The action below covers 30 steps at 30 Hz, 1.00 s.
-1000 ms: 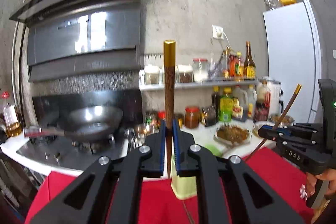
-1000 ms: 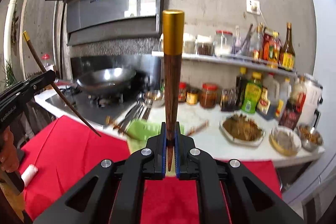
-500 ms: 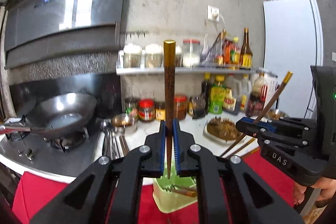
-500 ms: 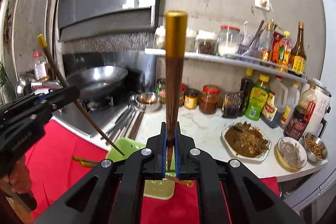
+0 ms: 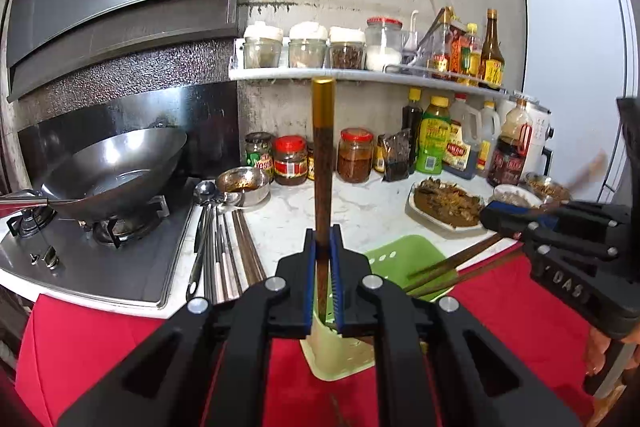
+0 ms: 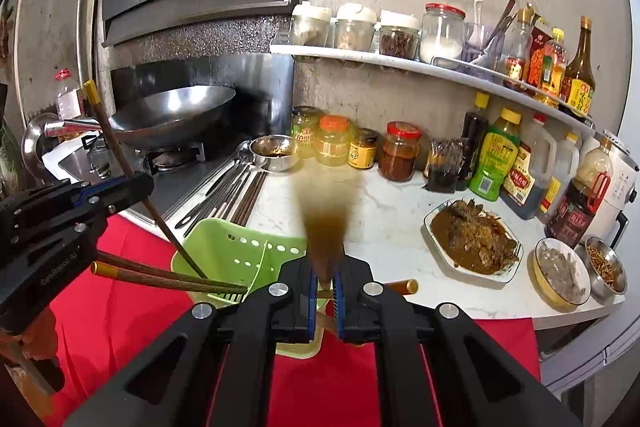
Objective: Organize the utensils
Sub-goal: 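Lower the chopstick into the green holder with the left gripper while the right gripper inserts its own, then open both grippers and move them back over the loose chopsticks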
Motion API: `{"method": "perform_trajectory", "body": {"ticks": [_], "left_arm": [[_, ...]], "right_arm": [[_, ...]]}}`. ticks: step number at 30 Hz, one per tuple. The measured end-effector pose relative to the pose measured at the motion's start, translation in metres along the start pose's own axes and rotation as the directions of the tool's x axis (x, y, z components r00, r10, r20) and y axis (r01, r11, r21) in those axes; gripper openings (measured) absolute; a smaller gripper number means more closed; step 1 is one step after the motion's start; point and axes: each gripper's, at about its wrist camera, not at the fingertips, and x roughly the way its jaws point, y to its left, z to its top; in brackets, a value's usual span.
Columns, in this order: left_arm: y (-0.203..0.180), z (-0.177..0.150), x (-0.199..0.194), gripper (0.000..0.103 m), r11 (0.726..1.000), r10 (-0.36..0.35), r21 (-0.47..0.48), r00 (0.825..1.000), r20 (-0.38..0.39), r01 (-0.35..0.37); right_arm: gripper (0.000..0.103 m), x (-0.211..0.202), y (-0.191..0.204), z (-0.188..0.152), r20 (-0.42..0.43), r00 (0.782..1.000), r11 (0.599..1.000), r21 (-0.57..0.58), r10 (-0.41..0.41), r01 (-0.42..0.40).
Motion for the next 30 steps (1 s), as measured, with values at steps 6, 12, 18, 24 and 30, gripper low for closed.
{"method": "perform_trajectory", "body": {"ticks": [6, 12, 18, 24, 30], "left_arm": [[0.003, 0.004, -0.001, 0.011, 1.000, -0.008, -0.021, 1.000, 0.001, 0.008], [0.005, 0.017, -0.050, 0.043, 0.999, -0.019, -0.027, 0.994, 0.105, 0.022], [0.007, 0.017, -0.131, 0.053, 0.998, 0.059, -0.017, 0.978, 0.199, -0.057], [0.016, -0.056, -0.165, 0.053, 0.985, 0.169, -0.035, 0.984, 0.064, -0.167], [0.029, -0.148, -0.175, 0.053, 0.971, 0.235, -0.032, 0.969, -0.082, -0.238]], "right_arm": [[0.038, -0.011, 0.000, 0.002, 0.018, 1.000, 1.000, 0.010, 0.003, -0.003], [0.046, -0.050, 0.000, 0.006, 0.086, 0.995, 0.999, -0.002, -0.042, 0.043], [0.046, -0.117, -0.004, -0.009, 0.142, 0.986, 0.996, 0.021, -0.085, 0.083], [0.047, -0.157, 0.011, -0.073, 0.099, 0.994, 0.998, 0.043, -0.047, 0.043], [0.047, -0.158, 0.049, -0.152, -0.006, 1.000, 0.999, 0.032, 0.005, -0.005]]}}
